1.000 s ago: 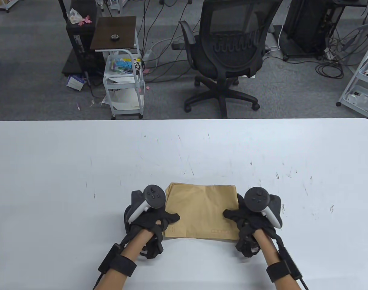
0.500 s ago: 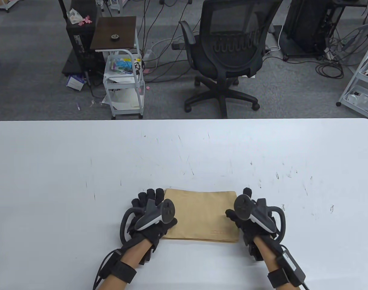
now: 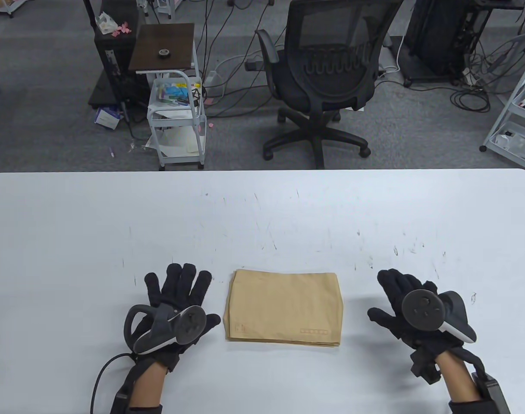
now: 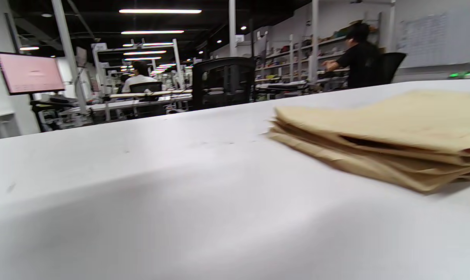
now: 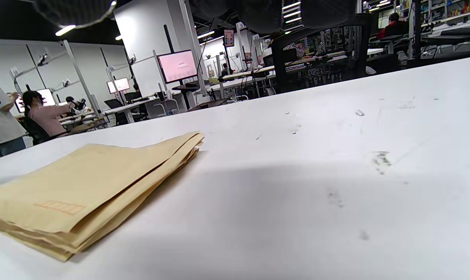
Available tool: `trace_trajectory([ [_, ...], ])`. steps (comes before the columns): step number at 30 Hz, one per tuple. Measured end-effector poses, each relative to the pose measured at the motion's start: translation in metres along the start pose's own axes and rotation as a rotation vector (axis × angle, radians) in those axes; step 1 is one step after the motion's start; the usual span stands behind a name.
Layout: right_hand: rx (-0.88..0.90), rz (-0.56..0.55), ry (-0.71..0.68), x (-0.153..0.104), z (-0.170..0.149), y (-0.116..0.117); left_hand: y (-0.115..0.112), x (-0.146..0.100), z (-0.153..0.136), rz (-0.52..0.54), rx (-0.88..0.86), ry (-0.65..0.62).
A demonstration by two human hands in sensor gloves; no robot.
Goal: Push scattered envelopes inward from both sides into a neat stack
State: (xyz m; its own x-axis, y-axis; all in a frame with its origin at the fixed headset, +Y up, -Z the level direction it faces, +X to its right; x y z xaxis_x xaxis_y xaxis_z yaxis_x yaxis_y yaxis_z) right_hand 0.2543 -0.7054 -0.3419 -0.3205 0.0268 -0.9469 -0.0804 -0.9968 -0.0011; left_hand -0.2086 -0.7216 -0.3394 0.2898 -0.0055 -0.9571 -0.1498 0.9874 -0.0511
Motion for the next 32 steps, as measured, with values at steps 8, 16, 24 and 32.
trace_trajectory([
  [8, -0.035, -0.023, -0.091, 0.009, 0.027, 0.022, -0.028, 0.008, -0.021, -0.172, -0.21, 0.029],
  [16, -0.24, 0.026, -0.067, 0.001, 0.036, 0.039, -0.033, 0.003, 0.003, -0.227, -0.215, -0.046],
  [24, -0.294, 0.053, -0.047, -0.007, 0.036, 0.045, -0.042, -0.001, 0.016, -0.307, -0.223, -0.045],
  [32, -0.284, 0.044, -0.066, -0.006, 0.04, 0.041, -0.051, 0.002, 0.014, -0.351, -0.24, -0.007],
])
Point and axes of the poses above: the tracker on the back of each hand, its own z axis roughly to the thumb side, its own x axis roughly from the wrist to the fingertips, y = z × x, the point moved 3 cm from there along x, roughly from the wrist to the fingertips, and after that the axes turned 14 degrees about -x, right-handed, at the moved point
